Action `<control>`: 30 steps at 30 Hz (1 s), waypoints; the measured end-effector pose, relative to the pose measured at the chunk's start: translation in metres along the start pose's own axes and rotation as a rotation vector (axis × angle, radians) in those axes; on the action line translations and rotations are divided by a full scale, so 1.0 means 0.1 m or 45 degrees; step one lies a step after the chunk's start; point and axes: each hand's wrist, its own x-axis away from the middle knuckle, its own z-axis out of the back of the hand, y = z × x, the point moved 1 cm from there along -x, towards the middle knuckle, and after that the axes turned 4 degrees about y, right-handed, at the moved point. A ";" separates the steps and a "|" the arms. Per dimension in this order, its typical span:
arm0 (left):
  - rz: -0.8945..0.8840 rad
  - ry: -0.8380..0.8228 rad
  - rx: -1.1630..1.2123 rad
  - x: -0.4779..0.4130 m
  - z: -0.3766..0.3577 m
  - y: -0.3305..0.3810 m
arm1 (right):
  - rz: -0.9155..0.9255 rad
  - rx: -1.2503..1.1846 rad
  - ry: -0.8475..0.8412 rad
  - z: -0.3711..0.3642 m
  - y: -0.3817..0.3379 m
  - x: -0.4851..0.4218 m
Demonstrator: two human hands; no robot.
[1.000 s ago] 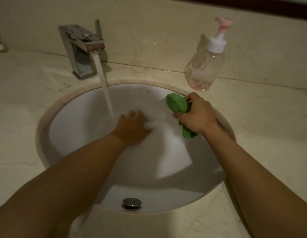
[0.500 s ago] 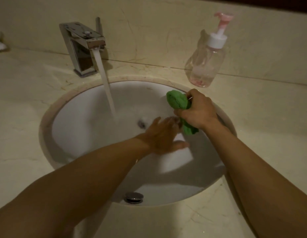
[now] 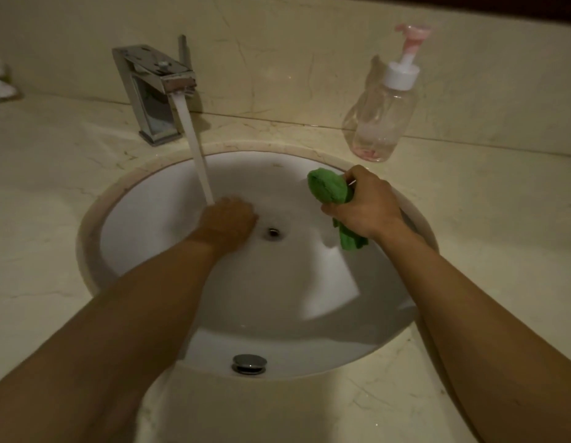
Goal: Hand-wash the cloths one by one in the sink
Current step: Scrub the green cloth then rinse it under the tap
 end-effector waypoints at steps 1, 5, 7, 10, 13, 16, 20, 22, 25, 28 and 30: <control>-0.076 0.023 -0.046 0.01 0.04 0.18 | -0.002 -0.005 0.001 0.00 0.00 0.00; -0.552 0.130 0.187 0.11 0.00 0.87 | 0.020 -0.026 0.005 0.00 0.01 0.00; -0.826 0.026 0.254 0.17 -0.06 1.06 | 0.036 -0.022 -0.007 -0.01 0.02 0.00; -0.696 -0.112 0.088 0.10 -0.15 0.84 | 0.031 -0.035 0.002 0.00 0.03 -0.01; -0.380 -0.047 -0.065 0.02 -0.15 0.20 | 0.009 -0.058 -0.009 -0.01 0.01 0.00; -0.153 -0.017 -0.089 0.04 -0.07 -0.18 | 0.004 -0.047 -0.021 0.00 0.00 0.01; 0.224 -0.247 0.165 0.07 0.17 -0.29 | -0.010 -0.105 -0.027 0.04 0.00 0.02; 0.369 -0.291 0.308 0.08 0.31 -0.38 | -0.063 -0.219 -0.018 0.04 0.00 0.02; 0.552 -0.133 0.687 0.12 0.44 -0.47 | -0.112 -0.456 -0.016 0.00 -0.11 0.05; 0.732 0.009 1.186 0.16 0.62 -0.43 | -0.051 -0.677 -0.055 -0.06 -0.32 0.09; 0.779 0.050 1.393 0.16 0.74 -0.41 | 0.035 -0.636 -0.124 -0.15 -0.53 0.11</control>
